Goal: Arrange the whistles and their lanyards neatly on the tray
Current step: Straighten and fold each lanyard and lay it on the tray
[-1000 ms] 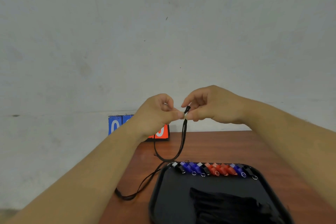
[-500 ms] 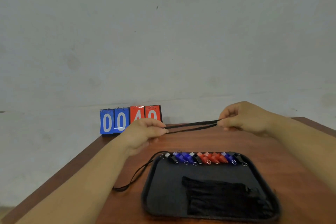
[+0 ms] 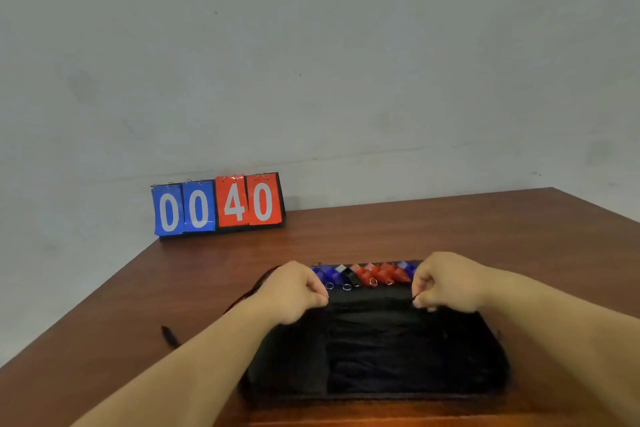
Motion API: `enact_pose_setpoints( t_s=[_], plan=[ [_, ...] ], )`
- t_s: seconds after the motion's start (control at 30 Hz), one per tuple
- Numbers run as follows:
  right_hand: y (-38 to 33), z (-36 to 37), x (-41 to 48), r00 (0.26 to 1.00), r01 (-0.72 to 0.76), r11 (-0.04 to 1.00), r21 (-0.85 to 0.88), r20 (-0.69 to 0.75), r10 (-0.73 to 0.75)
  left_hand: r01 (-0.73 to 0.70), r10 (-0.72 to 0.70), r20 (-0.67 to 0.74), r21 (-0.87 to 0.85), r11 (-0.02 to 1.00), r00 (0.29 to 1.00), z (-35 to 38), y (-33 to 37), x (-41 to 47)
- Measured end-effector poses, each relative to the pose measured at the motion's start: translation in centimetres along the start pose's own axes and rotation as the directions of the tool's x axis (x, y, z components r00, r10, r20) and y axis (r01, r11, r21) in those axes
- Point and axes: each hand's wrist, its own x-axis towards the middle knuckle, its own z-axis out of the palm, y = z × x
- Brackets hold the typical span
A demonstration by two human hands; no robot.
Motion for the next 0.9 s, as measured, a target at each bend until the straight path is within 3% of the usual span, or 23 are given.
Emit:
enact_pose_setpoints(
  t_s=[0.17,0.37,0.47,0.6,0.9],
  plan=[
    [-0.1,0.1,-0.3,0.998,0.002,0.994,-0.112,0.064,0.005,-0.048,0.041,0.109,0.060,0.997,0.993,0.2,0.0,0.1],
    [-1.9,-1.4,-1.5,0.964,-0.109,0.993,-0.051,0.237,0.118,-0.072,0.054,0.221,0.072,0.995,0.974,-0.6,-0.2,-0.8],
    [-3.4,-1.4,-1.7,0.957,-0.103,0.979,-0.178,0.249,0.146,-0.080,0.066,0.228,0.052,0.995,0.971,-0.9,-0.1,-1.4],
    [-5.3,-1.2,-1.3,0.985,-0.022,0.899,-0.438,0.143,0.094,-0.111,0.102,0.155,0.050,0.993,0.983,-1.4,-0.4,-2.0],
    [-11.1,1.6,3.6,0.973,0.209,0.957,-0.204,-0.056,-0.224,0.056,-0.051,-0.098,0.056,0.997,0.994,-6.7,-6.9,-5.6]
  ],
)
